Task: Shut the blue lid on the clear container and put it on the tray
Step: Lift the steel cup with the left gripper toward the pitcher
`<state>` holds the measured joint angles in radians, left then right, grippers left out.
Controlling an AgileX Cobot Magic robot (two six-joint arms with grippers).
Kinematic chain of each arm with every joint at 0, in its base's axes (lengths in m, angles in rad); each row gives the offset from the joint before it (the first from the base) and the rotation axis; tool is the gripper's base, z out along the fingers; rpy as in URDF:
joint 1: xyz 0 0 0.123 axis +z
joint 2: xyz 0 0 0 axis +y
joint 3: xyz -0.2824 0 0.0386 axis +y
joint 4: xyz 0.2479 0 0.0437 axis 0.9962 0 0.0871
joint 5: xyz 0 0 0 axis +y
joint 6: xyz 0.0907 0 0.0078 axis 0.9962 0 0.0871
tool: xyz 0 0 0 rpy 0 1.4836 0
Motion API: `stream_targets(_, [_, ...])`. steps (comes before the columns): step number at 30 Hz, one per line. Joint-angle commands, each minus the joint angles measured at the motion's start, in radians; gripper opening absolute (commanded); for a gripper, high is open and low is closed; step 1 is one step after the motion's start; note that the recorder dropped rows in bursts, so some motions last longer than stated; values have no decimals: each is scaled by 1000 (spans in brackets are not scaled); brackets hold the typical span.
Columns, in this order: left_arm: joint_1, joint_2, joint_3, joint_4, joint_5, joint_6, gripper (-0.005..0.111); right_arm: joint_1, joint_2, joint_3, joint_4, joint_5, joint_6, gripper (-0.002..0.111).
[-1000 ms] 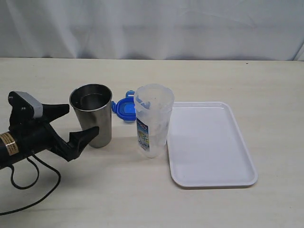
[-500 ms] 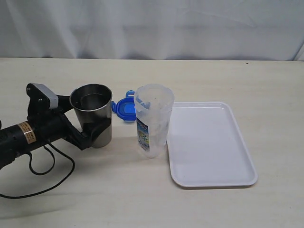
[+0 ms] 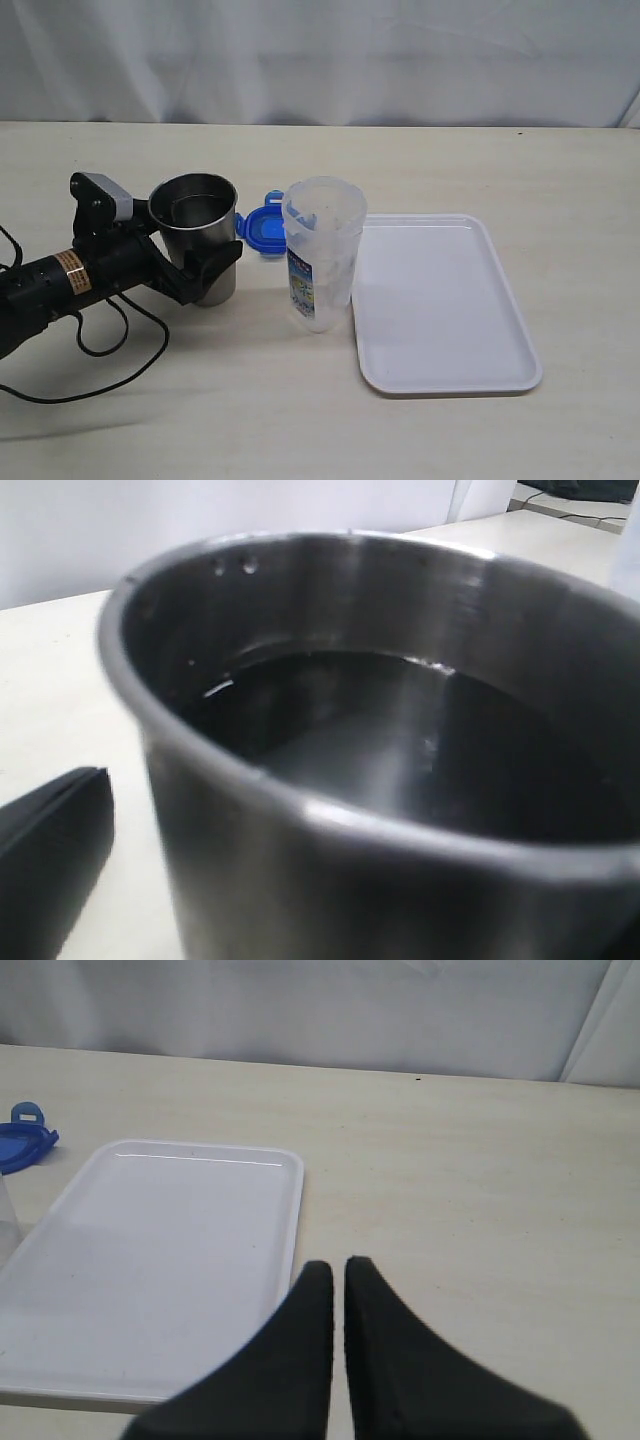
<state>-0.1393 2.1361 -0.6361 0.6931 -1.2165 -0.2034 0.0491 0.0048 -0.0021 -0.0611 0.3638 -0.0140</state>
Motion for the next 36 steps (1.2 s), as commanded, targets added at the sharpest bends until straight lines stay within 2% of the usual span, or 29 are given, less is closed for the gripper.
stream_targets(1, [-2,2,-7,-20,-5,-8,105,-4,-5,2,-1,-11,2,5])
stream_targets(19, [-2,2,-7,-14,-5,-8,104,-4,-5,2,-1,-11,2,5])
stream_targets(21, [-2,2,-7,-14,-5,-8,93,-4,-5,2,-1,-11,2,5])
stream_targets(22, [-2,2,-7,-12,-5,-8,79,-4,-5,2,-1,-11,2,5])
stream_targets(26, [-2,2,-7,32,-5,-8,45,-4,-5,2,-1,-11,2,5])
stream_targets(32, [-2,2,-7,28,-5,-8,19,-4,-5,2,-1,-11,2,5])
stream_targets(36, [-2,2,-7,31,-5,-11,8,-4,-5,2,-1,-11,2,5])
